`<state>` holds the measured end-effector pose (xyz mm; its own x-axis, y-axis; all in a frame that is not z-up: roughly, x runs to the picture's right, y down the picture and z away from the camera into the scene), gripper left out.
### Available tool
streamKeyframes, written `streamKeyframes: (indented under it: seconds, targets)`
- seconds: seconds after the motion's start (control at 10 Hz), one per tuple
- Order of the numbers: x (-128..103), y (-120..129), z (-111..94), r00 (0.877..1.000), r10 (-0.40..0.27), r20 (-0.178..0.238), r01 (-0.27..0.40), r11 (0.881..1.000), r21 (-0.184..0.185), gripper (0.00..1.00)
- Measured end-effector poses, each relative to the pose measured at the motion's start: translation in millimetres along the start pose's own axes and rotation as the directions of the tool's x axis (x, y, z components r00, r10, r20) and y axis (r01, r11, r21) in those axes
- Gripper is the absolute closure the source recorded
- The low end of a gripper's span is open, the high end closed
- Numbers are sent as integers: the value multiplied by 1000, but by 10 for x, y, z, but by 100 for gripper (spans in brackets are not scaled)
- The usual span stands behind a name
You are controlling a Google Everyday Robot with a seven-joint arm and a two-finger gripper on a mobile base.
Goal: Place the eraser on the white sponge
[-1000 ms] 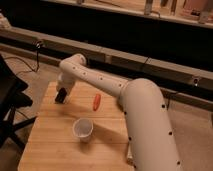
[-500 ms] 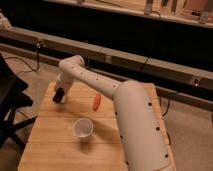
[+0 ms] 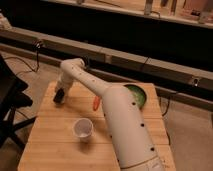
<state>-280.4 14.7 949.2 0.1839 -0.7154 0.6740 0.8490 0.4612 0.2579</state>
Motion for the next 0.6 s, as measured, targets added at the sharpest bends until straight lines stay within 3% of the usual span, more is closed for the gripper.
streamKeyframes:
  seconds: [0.4,0.5,0.6]
  targets:
    - [-29,2,-8,1000,-3,-11,3,1000,-13,31]
    - [-50,-9,-5,1000,-5,-14,5,1000,-16,22]
    - [-56,-1,-14,1000,-5,-17,5,1000,-17,20]
